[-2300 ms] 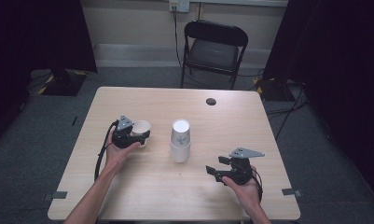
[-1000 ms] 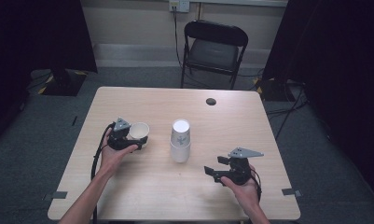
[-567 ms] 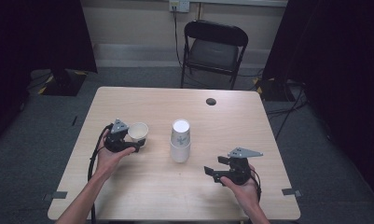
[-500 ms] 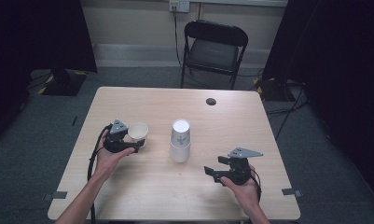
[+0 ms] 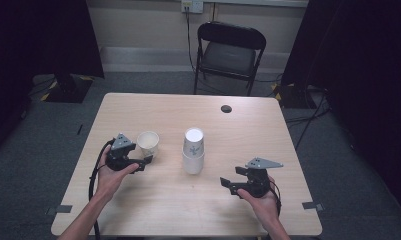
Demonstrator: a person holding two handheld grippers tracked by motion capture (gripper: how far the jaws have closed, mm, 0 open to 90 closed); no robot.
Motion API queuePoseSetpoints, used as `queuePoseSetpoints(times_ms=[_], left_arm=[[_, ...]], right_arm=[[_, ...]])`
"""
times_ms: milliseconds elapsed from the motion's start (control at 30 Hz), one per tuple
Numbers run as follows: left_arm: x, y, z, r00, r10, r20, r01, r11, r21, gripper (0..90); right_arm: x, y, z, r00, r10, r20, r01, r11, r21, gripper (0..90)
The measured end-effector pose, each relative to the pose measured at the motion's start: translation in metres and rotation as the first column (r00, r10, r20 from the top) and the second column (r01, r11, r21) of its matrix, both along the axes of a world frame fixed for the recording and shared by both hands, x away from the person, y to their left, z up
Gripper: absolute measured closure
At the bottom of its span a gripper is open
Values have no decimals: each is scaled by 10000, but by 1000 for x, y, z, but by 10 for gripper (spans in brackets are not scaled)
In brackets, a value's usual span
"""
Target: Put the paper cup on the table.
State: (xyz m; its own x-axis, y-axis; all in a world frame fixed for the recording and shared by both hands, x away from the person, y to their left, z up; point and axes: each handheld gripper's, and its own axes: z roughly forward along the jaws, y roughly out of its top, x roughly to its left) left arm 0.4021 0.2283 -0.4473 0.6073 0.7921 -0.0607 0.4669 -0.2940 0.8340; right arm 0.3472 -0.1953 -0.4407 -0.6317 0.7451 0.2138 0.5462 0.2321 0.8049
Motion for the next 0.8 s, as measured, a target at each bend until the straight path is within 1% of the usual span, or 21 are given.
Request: queuePoseSetpoints(times_ms=[33, 100, 133, 233, 267, 300, 333, 367, 433, 467, 500, 567, 600, 633, 667, 700, 733, 767, 800], left_arm=[[-4, -2, 1, 10000, 31, -21, -31, 10000, 77, 158], [-6, -2, 2, 10000, -67, -52, 67, 10000, 42, 158], [-9, -2, 3, 9999, -101, -124, 101, 9999, -38, 159], [-20, 0, 6, 9999, -37, -146, 37, 10000, 0, 158], [-23, 0, 7, 10000, -15, -65, 15, 10000, -7, 158], [-23, 0, 7, 10000, -15, -65, 15, 10000, -7, 158], [-27, 0, 9, 9999, -125, -67, 126, 9999, 57, 158], [-31, 1, 11, 9996, -209, -172, 213, 9996, 197, 159], [-36, 2, 14, 9992, -333, -240, 341, 9989, 334, 158], [-36, 2, 14, 9992, -333, -240, 341, 9989, 334, 158], [-39, 3, 15, 9992, -331, -216, 339, 9988, 360, 158], [-43, 4, 17, 9992, -330, -241, 337, 9991, 273, 158], [-46, 6, 18, 9992, -355, -157, 358, 9991, 225, 157], [-50, 7, 18, 9991, -345, -248, 350, 9991, 220, 157], [-50, 7, 18, 9991, -345, -248, 350, 9991, 220, 157], [-54, 8, 13, 9971, -126, -746, 118, 9999, -120, 157], [-54, 8, 13, 9971, -126, -746, 118, 9999, -120, 159], [-57, 7, 10, 9982, -85, -587, 82, 9999, -67, 159], [-60, 6, 9, 9977, -185, -656, 197, 9996, 181, 159]], right_arm=[[0, 0, 0, 10000, 5, -5, -5, 10000, -35, 219], [1, 0, -1, 10000, -10, -5, 10, 10000, -87, 219], [1, 0, -2, 10000, 0, 10, 0, 9999, -116, 219], [1, 0, -2, 10000, -21, 53, 22, 9998, -201, 220], [1, 0, -2, 10000, -45, 41, 46, 9998, -199, 220], [1, 0, -2, 10000, -45, 41, 46, 9998, -199, 220], [1, -1, -2, 10000, -71, 43, 72, 9998, -200, 220], [2, -1, -2, 9999, -105, 48, 106, 9997, -212, 220], [2, -2, -2, 9999, -112, 48, 113, 9997, -216, 220], [2, -2, -3, 9999, -126, 39, 127, 9997, -224, 220], [2, -2, -3, 9999, -126, 39, 127, 9997, -224, 220], [2, -2, -3, 9999, -148, 54, 149, 9996, -258, 219], [3, -2, -3, 9998, -174, 53, 175, 9994, -289, 219], [3, -2, -4, 9998, -176, 52, 177, 9993, -315, 219], [3, -2, -4, 9998, -176, 52, 177, 9993, -315, 219], [3, -2, -4, 9998, -189, 64, 191, 9992, -338, 218], [3, -2, -4, 9998, -189, 64, 191, 9992, -338, 218], [3, -2, -4, 9998, -179, 85, 182, 9992, -359, 219], [3, -2, -4, 9998, -196, 80, 199, 9990, -398, 218]])
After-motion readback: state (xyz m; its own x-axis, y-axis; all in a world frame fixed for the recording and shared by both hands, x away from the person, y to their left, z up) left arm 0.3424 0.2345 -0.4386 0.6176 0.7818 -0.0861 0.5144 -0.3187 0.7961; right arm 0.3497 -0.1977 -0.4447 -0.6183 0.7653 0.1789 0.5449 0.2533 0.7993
